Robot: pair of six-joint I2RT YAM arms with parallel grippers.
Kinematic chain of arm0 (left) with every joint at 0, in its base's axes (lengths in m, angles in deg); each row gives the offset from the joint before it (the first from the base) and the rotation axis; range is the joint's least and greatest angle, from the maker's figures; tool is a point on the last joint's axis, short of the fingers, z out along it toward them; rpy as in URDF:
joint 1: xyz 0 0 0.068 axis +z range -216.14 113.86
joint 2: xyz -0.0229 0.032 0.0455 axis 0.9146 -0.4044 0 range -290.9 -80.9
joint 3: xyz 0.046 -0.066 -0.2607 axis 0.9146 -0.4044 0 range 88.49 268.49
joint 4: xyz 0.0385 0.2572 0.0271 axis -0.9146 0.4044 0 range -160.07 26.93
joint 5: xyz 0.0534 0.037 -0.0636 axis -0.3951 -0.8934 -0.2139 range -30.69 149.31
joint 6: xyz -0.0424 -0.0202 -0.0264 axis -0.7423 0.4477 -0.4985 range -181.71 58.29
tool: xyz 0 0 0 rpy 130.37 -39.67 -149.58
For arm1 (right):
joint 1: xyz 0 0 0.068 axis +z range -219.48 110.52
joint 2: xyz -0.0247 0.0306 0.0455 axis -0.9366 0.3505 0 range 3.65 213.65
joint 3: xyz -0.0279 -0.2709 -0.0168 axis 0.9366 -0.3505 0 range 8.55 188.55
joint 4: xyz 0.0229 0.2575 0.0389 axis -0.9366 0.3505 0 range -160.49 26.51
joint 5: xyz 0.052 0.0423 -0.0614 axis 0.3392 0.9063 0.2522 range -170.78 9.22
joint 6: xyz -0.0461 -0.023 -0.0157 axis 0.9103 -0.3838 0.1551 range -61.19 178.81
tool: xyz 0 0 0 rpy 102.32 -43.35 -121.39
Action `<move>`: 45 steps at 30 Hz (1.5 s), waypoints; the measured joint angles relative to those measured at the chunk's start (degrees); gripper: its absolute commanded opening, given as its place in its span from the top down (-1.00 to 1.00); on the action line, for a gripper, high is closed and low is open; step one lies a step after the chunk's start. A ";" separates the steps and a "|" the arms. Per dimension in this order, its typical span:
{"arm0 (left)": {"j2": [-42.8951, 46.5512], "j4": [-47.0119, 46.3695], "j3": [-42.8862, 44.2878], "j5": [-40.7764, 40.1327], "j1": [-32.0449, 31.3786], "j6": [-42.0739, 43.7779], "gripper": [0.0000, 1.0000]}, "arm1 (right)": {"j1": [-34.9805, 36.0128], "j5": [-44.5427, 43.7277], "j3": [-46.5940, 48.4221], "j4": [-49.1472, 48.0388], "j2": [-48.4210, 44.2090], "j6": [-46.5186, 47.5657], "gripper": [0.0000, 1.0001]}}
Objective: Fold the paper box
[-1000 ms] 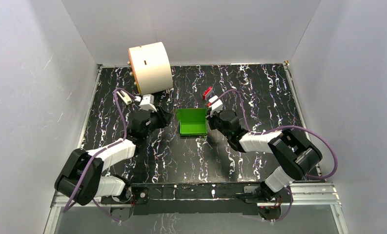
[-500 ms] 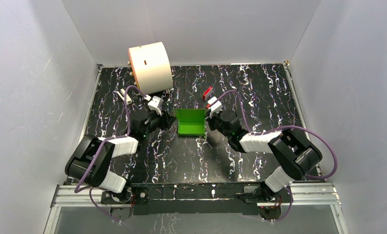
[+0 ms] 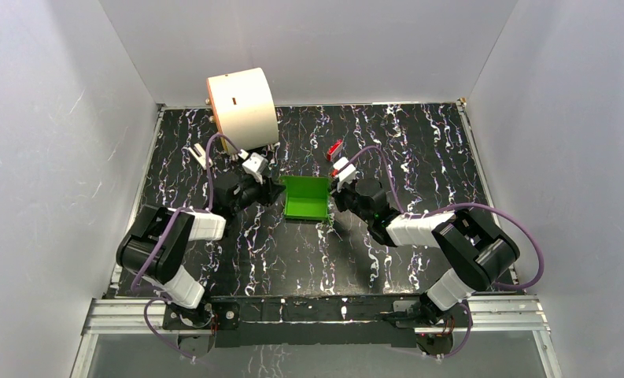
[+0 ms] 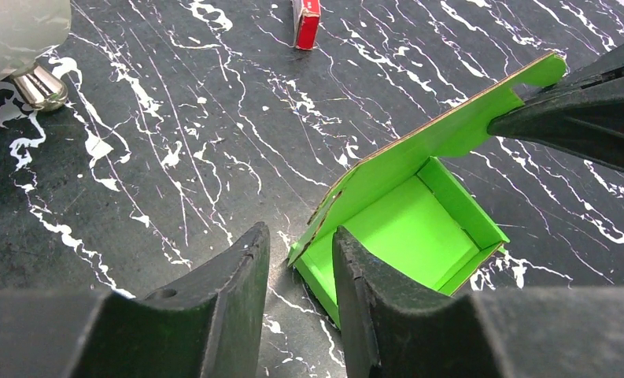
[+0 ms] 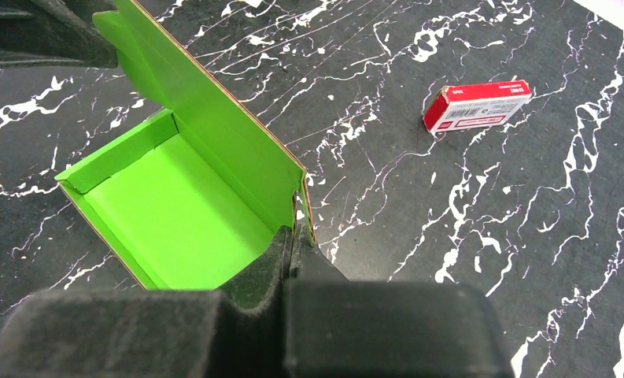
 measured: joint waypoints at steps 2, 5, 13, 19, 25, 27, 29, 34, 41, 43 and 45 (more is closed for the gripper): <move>-0.59 -0.22 0.39 1.36 0.31 0.46 0.39 | 0.00 0.28 0.00 0.00 0.00 0.02 1.00; -1.38 -0.52 1.38 3.19 0.48 0.98 0.50 | 0.00 0.87 0.00 0.00 0.00 0.04 1.00; -3.23 -1.14 2.95 6.27 0.50 0.92 0.87 | 0.00 0.72 0.07 0.09 0.04 -0.24 1.00; -2.73 -1.62 1.97 6.40 0.48 0.63 0.84 | 0.39 -0.90 0.07 -0.31 0.39 -1.29 1.00; -1.81 -2.89 0.24 4.68 -0.20 0.63 0.94 | 1.68 -4.20 0.07 -0.83 0.46 -2.78 1.00; -1.38 -3.30 -0.33 1.79 -1.49 0.46 0.95 | 2.80 -6.95 0.24 -1.09 0.70 -3.54 1.00; -1.01 -3.50 -0.63 -2.60 -3.15 -0.46 0.96 | 3.98 -10.54 0.48 -1.60 1.31 -4.74 1.00; -1.01 -3.85 -0.63 -14.12 -7.54 -4.02 0.95 | 6.38 -18.84 0.70 -3.65 3.52 -9.66 1.00; -1.01 -3.89 -0.63 -29.18 -13.33 -10.75 0.95 | 11.19 -31.54 2.71 -4.79 6.43 -13.03 1.00; -1.03 -3.85 -0.63 -33.18 -14.80 -12.96 0.93 | 12.57 -34.77 3.28 -5.22 7.34 -13.42 1.00; -1.05 -3.69 -0.63 -37.18 -16.17 -15.32 0.92 | 13.86 -37.57 3.50 -6.05 8.15 -13.79 1.00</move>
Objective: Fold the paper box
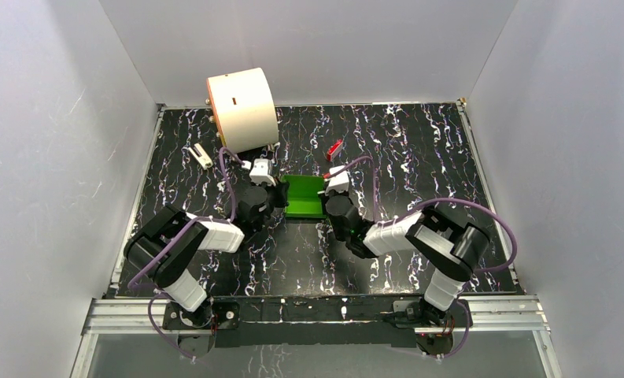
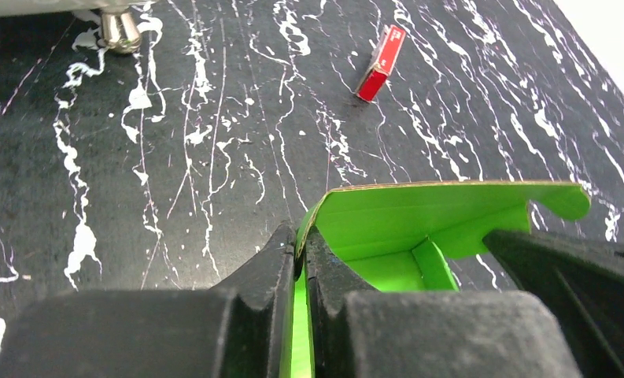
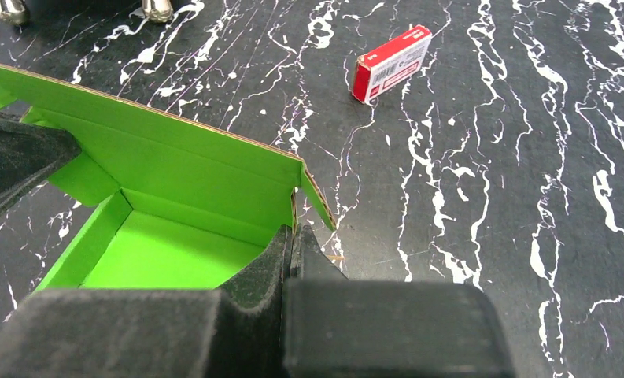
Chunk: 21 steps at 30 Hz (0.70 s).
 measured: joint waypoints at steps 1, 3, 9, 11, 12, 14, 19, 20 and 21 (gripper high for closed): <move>-0.02 0.04 0.00 -1.97 -0.70 -1.07 0.92 | 0.59 -1.25 0.07 -0.17 0.24 -0.24 1.00; -0.15 0.02 0.00 -4.87 -1.97 -2.69 0.92 | 1.55 -3.52 0.35 -0.46 0.76 -0.79 1.00; -0.31 0.04 -0.17 -11.23 -5.01 -6.21 0.91 | 3.45 -8.81 0.68 -0.83 1.99 -4.17 1.00; -0.31 -0.31 -0.59 -12.26 -5.51 -7.23 0.91 | 3.78 -9.90 0.68 -0.92 2.19 -5.68 0.99; -0.31 -0.59 -0.87 -12.59 -5.70 -7.82 0.91 | 3.98 -10.56 0.68 -0.94 2.32 -6.64 0.99; -0.31 -1.33 -1.49 -13.07 -6.03 -9.09 0.91 | 4.31 -11.58 0.74 -0.94 2.54 -8.48 0.98; -0.28 -3.02 -2.86 -14.05 -6.67 -11.28 0.91 | 4.98 -14.12 1.33 -1.29 3.74 -12.07 0.97; -0.28 -3.28 -3.10 -14.27 -6.80 -11.52 0.91 | 5.25 -14.82 1.42 -1.51 4.07 -12.66 0.97; -0.28 -3.61 -3.43 -14.40 -6.95 -11.76 0.91 | 5.53 -15.63 1.42 -1.79 4.37 -13.38 0.97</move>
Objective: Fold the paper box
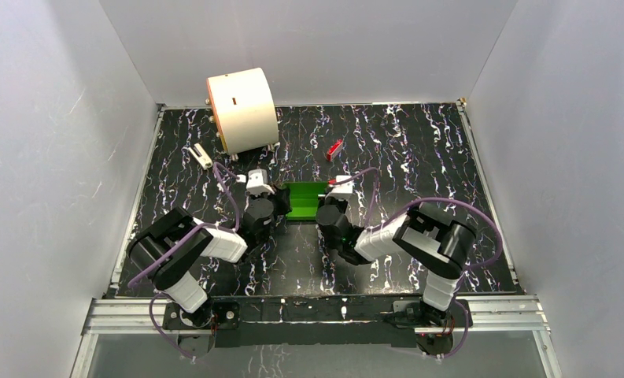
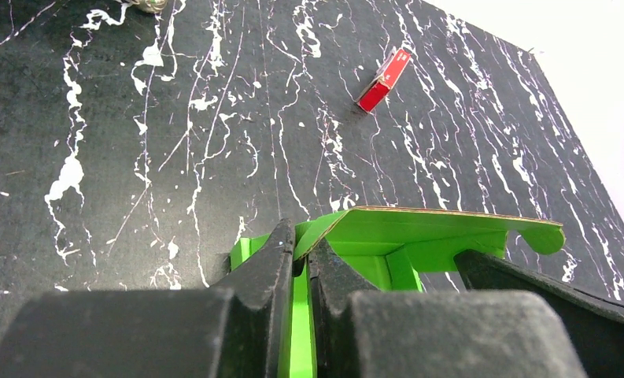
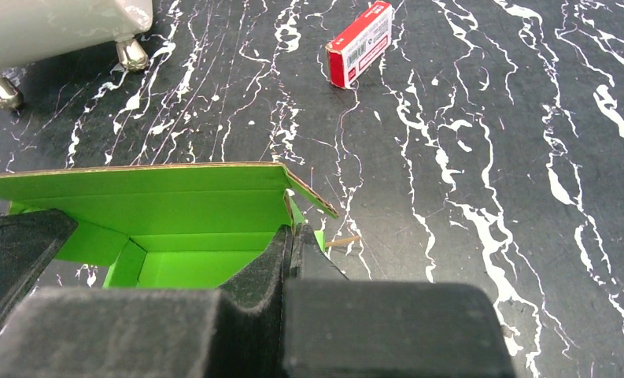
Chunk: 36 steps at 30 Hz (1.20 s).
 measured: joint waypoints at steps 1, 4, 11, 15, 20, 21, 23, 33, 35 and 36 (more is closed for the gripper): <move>0.02 -0.31 -0.28 -0.15 -0.17 -0.22 0.90 | 0.24 -0.50 0.00 -0.15 0.15 -0.37 0.97; 0.20 -1.36 -1.25 -0.48 -0.57 -0.72 0.90 | 1.03 -2.05 -0.02 -0.50 0.59 -1.64 0.97; 2.32 -2.19 -4.33 -0.68 -1.55 -1.68 0.90 | 3.08 -3.48 -1.86 -2.80 0.87 -2.08 0.96; 2.84 -2.64 -5.81 -0.70 -2.43 -2.49 0.88 | 3.93 -3.08 -3.80 -4.35 0.87 -2.05 0.95; 3.04 -2.95 -7.19 -1.31 -3.54 -3.56 0.87 | 4.83 -2.97 -5.09 -5.62 0.90 -1.38 0.95; 3.04 -2.93 -7.72 -1.33 -3.91 -3.96 0.87 | 5.03 -2.95 -5.27 -5.62 0.94 -1.29 0.94; 3.04 -2.71 -8.66 -1.31 -4.66 -4.85 0.87 | 5.42 -2.73 -5.84 -5.53 1.07 -1.20 0.94; 1.92 -0.52 -11.02 -0.83 -6.58 -8.94 0.75 | 6.60 -1.73 -6.91 -7.26 3.91 0.07 0.91; 2.05 -0.66 -11.21 -0.79 -6.60 -9.38 0.69 | 6.60 -1.62 -6.99 -7.61 4.00 0.39 0.91; 2.36 -0.63 -11.45 -0.61 -6.62 -9.70 0.66 | 6.60 -1.44 -7.15 -7.91 4.04 0.63 0.91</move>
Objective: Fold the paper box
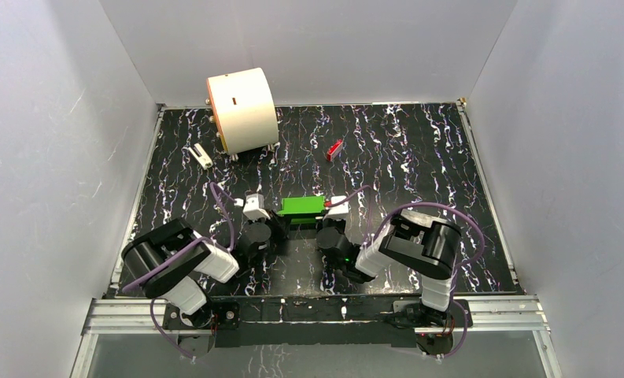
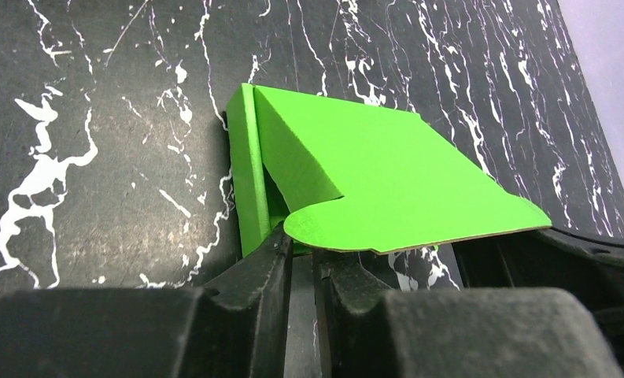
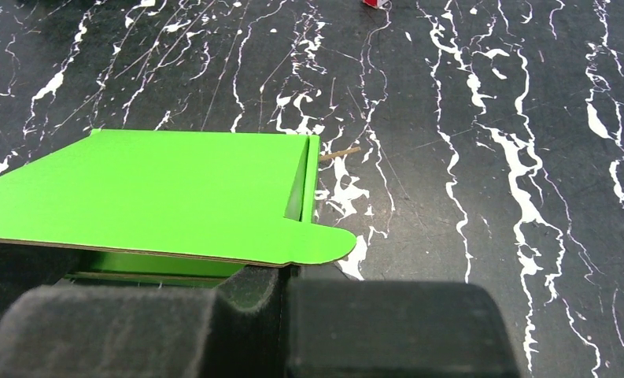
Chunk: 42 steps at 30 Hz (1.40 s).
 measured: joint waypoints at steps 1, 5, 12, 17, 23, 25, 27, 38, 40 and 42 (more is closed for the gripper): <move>0.55 0.04 -0.42 0.28 -0.02 -0.20 0.62 | 0.07 0.04 -0.07 -0.50 0.20 0.17 0.92; 4.31 0.33 -3.39 0.96 -0.15 -1.53 0.44 | 0.46 0.35 -0.09 -2.25 0.98 0.98 0.92; 17.38 7.45 -8.41 1.07 -0.28 -2.62 -0.02 | 0.70 0.15 -0.09 -3.89 1.84 2.36 0.92; 32.28 20.11 -7.80 0.96 -0.28 -4.24 -0.35 | 0.74 -0.07 -0.09 -5.11 2.54 2.93 0.92; 45.51 35.85 -4.68 -2.03 -0.04 -4.13 -0.54 | 0.74 -0.13 -0.07 -6.62 3.30 3.76 0.92; 46.34 39.45 -2.51 -3.34 0.50 -3.39 -0.54 | 0.74 -0.22 -0.07 -7.08 3.58 3.89 0.92; 45.35 42.23 0.26 -3.58 1.81 -2.34 -0.54 | 0.74 -0.24 -0.07 -7.43 3.74 4.02 0.92; 23.43 46.25 14.01 10.10 14.80 0.76 -0.40 | 0.74 -0.09 0.07 -8.76 4.46 5.55 0.92; 20.92 46.16 14.62 12.50 15.43 1.03 -0.40 | 0.76 -0.04 0.17 -8.76 4.57 5.86 0.91; 19.02 45.94 14.73 14.27 15.78 1.09 -0.38 | 0.87 -0.02 0.48 -8.83 4.79 6.16 0.91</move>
